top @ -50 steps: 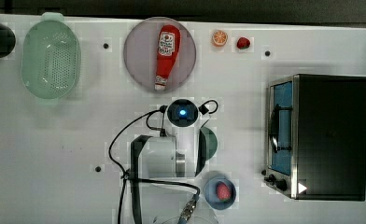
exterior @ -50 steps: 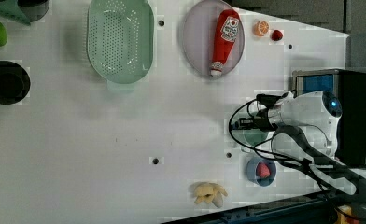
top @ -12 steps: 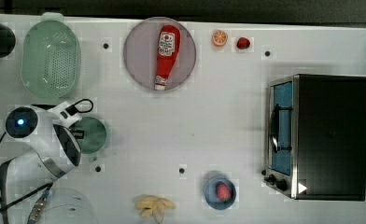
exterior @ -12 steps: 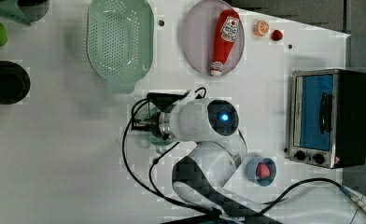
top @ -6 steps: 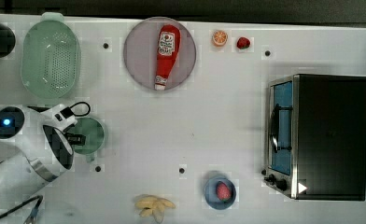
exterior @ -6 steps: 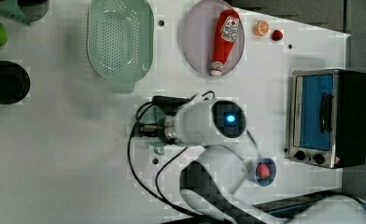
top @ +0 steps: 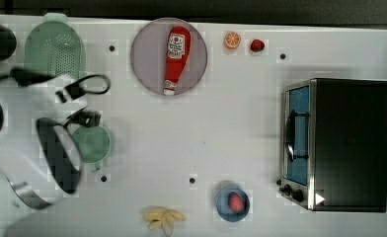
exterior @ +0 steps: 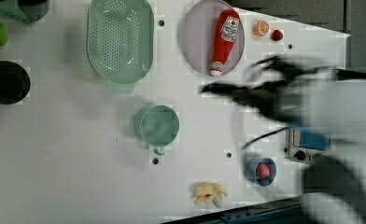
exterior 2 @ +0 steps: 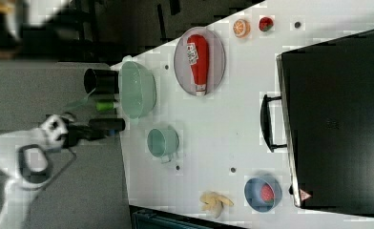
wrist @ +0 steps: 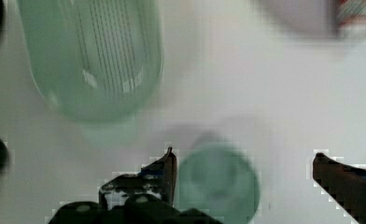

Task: Drag mug right to left.

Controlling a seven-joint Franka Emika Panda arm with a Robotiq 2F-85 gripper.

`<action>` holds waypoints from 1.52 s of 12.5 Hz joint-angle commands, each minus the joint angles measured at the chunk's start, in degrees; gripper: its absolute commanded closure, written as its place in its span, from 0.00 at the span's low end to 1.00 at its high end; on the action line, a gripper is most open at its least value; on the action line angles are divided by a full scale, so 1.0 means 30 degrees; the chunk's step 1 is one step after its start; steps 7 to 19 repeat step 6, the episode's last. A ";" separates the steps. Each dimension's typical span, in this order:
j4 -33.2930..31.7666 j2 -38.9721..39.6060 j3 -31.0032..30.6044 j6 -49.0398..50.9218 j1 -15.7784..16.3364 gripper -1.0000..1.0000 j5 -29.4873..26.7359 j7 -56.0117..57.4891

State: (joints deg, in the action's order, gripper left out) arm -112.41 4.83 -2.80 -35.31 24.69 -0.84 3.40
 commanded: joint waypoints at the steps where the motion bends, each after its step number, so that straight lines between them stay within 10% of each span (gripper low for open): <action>1: 0.0670 -0.2162 0.3113 0.2578 -0.1992 0.00 0.0000 -0.1045; 6: 0.2360 -0.4025 0.7642 0.7224 -0.2486 0.00 0.0213 -0.0917; 19: 0.2360 -0.4025 0.7642 0.7224 -0.2486 0.00 0.0213 -0.0917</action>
